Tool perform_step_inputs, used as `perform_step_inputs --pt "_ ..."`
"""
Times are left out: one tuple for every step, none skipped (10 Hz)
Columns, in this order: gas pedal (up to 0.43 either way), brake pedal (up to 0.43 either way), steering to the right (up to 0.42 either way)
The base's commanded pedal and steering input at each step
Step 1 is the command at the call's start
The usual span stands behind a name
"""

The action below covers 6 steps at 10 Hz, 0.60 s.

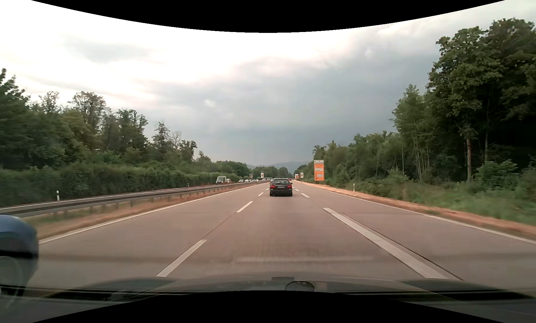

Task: Follow the waypoints while adhering to traffic rules and regulations

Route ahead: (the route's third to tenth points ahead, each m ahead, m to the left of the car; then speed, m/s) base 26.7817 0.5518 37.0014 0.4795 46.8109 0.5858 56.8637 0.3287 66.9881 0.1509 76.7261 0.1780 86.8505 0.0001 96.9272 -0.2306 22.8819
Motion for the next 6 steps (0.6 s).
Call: perform_step_inputs --pt "0.150 0.000 0.001" --pt "0.150 0.000 0.001" --pt "0.110 0.000 0.001" --pt "0.098 0.000 0.001" --pt "0.098 0.000 0.001" --pt "0.098 0.000 0.001"
